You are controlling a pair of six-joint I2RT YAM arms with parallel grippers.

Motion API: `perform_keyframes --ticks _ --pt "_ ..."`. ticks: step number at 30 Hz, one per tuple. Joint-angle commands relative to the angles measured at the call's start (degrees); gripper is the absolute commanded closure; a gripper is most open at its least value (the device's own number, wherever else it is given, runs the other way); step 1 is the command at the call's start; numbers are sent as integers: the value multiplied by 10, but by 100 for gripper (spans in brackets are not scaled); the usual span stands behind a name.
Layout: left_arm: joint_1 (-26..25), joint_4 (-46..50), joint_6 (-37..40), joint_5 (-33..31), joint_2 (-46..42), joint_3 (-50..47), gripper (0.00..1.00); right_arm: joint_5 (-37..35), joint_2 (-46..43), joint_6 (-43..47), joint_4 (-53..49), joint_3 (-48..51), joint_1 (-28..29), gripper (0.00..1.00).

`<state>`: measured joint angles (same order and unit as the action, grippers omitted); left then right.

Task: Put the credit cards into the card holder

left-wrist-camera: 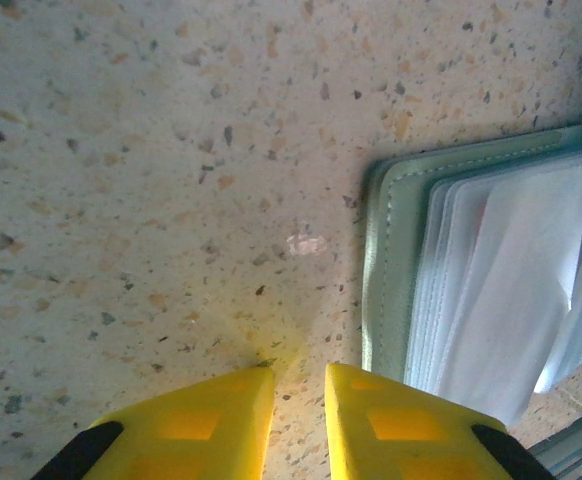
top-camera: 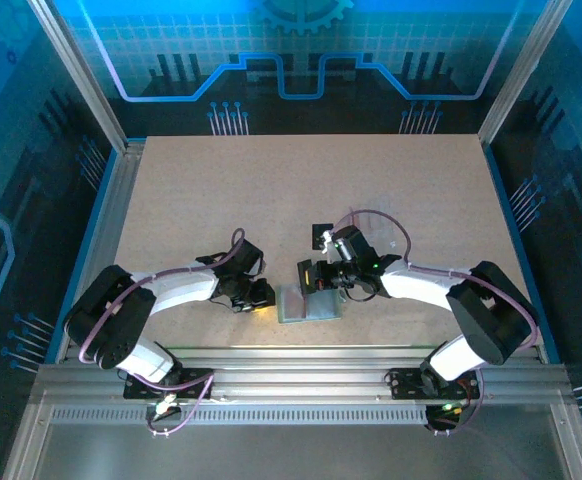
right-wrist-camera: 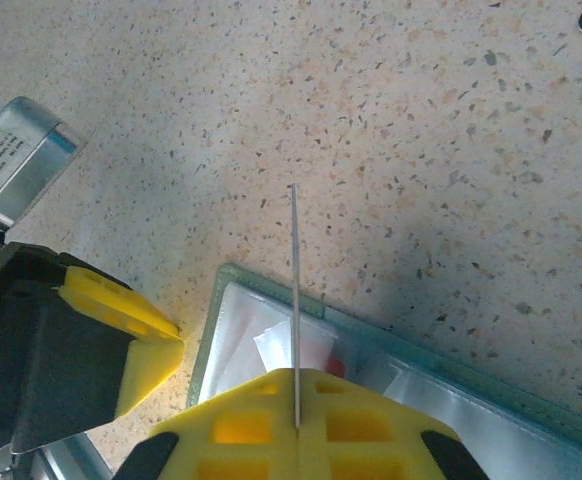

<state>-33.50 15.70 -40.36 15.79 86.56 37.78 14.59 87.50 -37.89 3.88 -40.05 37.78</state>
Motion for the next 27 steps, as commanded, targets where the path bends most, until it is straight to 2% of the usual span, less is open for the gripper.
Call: perform_keyframes --ticks 1,8,27 --pt "-4 -5 -1 -6 16 -4 77 -9 10 15 -8 -2 -6 100" --pt "-4 -7 -2 -5 20 -3 77 -9 19 21 -7 1 -6 100" --pt "-6 -27 -7 -3 42 -12 78 50 30 -25 38 21 -10 100"
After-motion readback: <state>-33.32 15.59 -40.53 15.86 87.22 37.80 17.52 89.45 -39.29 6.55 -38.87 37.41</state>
